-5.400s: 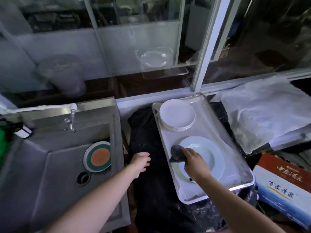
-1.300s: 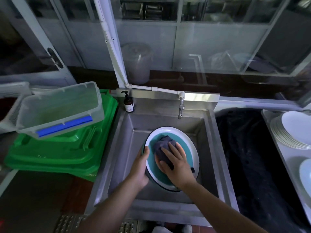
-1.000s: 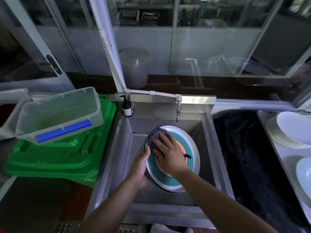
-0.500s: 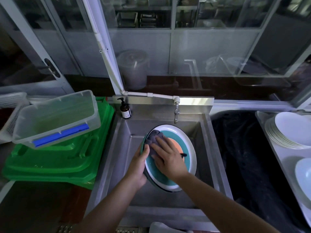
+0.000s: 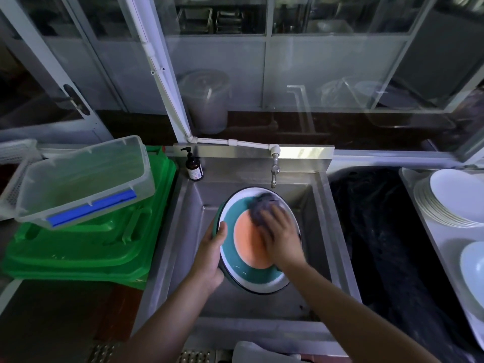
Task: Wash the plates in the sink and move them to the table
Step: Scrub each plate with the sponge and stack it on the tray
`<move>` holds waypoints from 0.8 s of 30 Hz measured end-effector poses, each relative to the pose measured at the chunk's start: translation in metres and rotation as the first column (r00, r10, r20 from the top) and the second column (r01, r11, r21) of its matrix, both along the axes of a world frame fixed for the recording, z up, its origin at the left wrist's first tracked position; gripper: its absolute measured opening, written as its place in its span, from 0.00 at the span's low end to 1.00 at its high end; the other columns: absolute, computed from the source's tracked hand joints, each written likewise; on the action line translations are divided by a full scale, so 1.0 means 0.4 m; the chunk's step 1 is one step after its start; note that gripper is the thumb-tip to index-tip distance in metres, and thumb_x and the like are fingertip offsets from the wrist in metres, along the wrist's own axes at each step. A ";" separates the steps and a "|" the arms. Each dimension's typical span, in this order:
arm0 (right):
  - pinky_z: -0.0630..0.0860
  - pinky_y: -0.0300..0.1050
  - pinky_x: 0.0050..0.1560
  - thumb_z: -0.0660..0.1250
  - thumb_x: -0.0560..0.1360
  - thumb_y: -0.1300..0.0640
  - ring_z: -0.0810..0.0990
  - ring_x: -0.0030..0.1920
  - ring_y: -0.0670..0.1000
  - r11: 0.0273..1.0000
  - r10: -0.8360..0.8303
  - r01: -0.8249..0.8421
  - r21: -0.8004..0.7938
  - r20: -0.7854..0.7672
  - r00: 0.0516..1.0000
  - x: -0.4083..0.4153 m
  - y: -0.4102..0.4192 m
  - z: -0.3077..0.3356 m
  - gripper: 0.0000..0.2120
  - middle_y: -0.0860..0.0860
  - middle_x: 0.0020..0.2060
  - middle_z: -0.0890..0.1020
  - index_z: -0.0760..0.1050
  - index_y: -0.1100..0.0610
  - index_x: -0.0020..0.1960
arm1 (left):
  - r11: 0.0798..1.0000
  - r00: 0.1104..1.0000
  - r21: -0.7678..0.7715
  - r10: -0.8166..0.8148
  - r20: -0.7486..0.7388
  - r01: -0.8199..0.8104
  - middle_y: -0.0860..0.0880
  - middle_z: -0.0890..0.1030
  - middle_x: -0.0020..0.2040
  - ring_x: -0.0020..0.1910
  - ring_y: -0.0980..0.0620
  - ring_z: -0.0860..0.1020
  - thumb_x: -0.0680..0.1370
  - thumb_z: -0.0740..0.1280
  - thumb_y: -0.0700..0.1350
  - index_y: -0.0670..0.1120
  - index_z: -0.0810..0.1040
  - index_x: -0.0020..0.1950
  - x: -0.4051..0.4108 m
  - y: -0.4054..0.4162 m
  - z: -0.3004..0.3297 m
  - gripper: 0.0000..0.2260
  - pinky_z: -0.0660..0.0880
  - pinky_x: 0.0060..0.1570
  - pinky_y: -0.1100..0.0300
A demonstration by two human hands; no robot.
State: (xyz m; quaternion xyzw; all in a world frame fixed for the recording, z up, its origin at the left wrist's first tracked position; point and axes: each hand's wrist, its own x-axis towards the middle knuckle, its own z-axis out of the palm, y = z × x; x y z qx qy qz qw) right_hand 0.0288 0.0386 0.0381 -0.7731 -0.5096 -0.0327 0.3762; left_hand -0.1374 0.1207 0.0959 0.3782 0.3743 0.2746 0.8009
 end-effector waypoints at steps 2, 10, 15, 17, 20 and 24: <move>0.74 0.62 0.64 0.60 0.81 0.50 0.72 0.68 0.62 0.988 -0.147 0.144 -0.049 -0.066 0.987 0.022 -0.004 0.007 0.20 0.56 0.69 0.77 0.78 0.57 0.68 | 1.000 1.000 -0.013 0.020 0.008 -0.020 0.40 0.82 0.63 0.62 0.39 0.81 0.80 0.65 0.50 0.44 0.76 0.71 -0.004 -0.006 0.001 0.21 0.78 0.60 0.44; 0.62 0.57 0.77 0.63 0.83 0.55 0.66 0.75 0.63 0.920 0.385 -0.390 0.047 0.086 0.919 -0.131 -0.036 0.015 0.17 0.57 0.73 0.72 0.75 0.55 0.71 | 0.995 0.994 -0.034 0.094 0.047 -0.093 0.34 0.80 0.64 0.62 0.37 0.80 0.70 0.79 0.57 0.36 0.74 0.70 0.019 0.016 -0.001 0.37 0.79 0.61 0.44; 0.71 0.61 0.69 0.66 0.81 0.54 0.69 0.74 0.61 0.995 -0.018 0.003 -0.104 -0.147 0.989 0.020 -0.031 -0.018 0.17 0.56 0.72 0.74 0.79 0.54 0.68 | 0.998 0.999 -0.047 0.051 -0.005 -0.051 0.39 0.82 0.65 0.62 0.40 0.81 0.77 0.69 0.54 0.42 0.75 0.72 -0.005 0.024 -0.002 0.26 0.82 0.56 0.47; 0.66 0.60 0.73 0.66 0.81 0.56 0.64 0.76 0.60 0.986 -0.094 0.059 -0.156 -0.226 0.970 0.014 -0.016 -0.010 0.18 0.54 0.75 0.70 0.76 0.54 0.71 | 0.999 1.000 -0.025 0.021 0.000 -0.021 0.39 0.82 0.64 0.63 0.39 0.81 0.80 0.67 0.52 0.43 0.75 0.72 -0.005 0.019 -0.001 0.23 0.81 0.57 0.45; 0.62 0.55 0.76 0.63 0.82 0.54 0.64 0.76 0.61 0.996 -0.060 0.039 -0.082 -0.274 0.960 -0.046 0.016 0.015 0.20 0.55 0.75 0.70 0.75 0.56 0.72 | 1.000 1.000 -0.028 0.005 -0.007 -0.005 0.39 0.82 0.64 0.62 0.39 0.81 0.83 0.63 0.47 0.42 0.75 0.71 0.021 0.008 0.002 0.18 0.80 0.60 0.45; 0.68 0.55 0.73 0.62 0.82 0.54 0.72 0.69 0.64 0.980 0.186 -0.196 -0.027 -0.210 0.960 -0.149 0.013 0.026 0.18 0.57 0.70 0.75 0.76 0.56 0.70 | 0.992 0.993 -0.044 0.114 -0.014 -0.115 0.34 0.81 0.63 0.58 0.39 0.83 0.80 0.67 0.47 0.36 0.76 0.69 0.054 0.013 0.001 0.21 0.82 0.55 0.49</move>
